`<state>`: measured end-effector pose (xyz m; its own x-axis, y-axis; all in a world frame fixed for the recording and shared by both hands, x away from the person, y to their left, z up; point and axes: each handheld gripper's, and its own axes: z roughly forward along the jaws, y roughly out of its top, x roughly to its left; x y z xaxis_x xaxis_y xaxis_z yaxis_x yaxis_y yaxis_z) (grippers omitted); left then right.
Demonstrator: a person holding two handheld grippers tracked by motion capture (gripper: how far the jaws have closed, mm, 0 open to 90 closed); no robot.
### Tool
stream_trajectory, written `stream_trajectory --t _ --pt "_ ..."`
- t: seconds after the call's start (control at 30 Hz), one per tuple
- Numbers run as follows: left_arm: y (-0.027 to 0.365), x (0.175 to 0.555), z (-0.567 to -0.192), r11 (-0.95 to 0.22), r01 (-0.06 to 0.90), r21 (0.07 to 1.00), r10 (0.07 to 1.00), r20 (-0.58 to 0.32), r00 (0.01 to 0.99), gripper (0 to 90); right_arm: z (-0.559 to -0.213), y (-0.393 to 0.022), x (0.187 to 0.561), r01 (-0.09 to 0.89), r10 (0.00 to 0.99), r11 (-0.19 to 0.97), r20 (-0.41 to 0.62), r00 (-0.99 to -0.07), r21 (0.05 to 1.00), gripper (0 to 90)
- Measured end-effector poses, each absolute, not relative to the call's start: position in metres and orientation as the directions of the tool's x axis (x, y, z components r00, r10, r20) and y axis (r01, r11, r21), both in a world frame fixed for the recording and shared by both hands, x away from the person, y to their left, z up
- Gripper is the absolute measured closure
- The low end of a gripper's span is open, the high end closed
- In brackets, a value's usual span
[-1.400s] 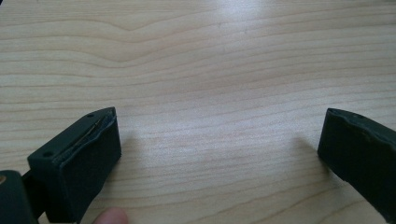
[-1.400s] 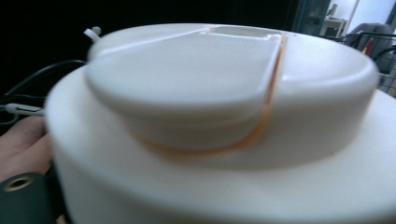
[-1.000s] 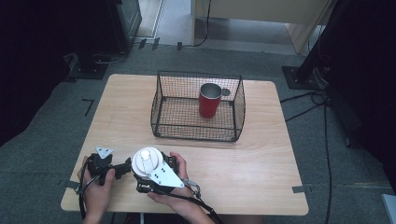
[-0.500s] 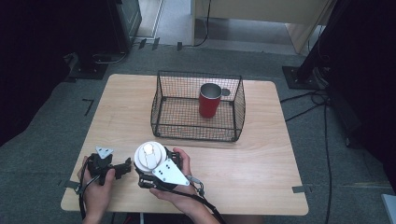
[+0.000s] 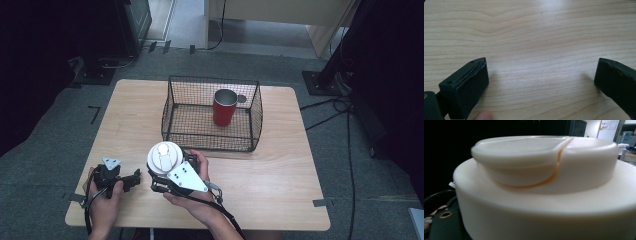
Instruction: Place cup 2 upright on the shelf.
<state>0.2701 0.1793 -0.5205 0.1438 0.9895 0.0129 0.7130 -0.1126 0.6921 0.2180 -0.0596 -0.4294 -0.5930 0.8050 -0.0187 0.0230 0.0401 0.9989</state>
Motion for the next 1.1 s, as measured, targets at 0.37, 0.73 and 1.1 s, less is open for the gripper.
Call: stream_trajectory --t 0.37,0.73,1.1 --pt "0.179 0.270 -0.521 -0.113 0.713 0.692 0.990 0.013 0.143 0.0 -0.419 -0.063 0.226 0.012 0.817 0.028 -0.016 -0.576 1.000 14.5" --pt "0.179 0.270 -0.520 -0.116 0.714 0.690 0.989 0.015 0.146 0.0 -0.403 -0.067 0.236 -0.019 0.835 0.016 -0.024 -0.550 1.000 14.5" --pt "0.179 0.270 -0.521 -0.112 0.714 0.692 0.990 0.012 0.143 0.0 -0.389 -0.071 0.246 -0.038 0.854 0.009 -0.027 -0.520 0.999 14.5"
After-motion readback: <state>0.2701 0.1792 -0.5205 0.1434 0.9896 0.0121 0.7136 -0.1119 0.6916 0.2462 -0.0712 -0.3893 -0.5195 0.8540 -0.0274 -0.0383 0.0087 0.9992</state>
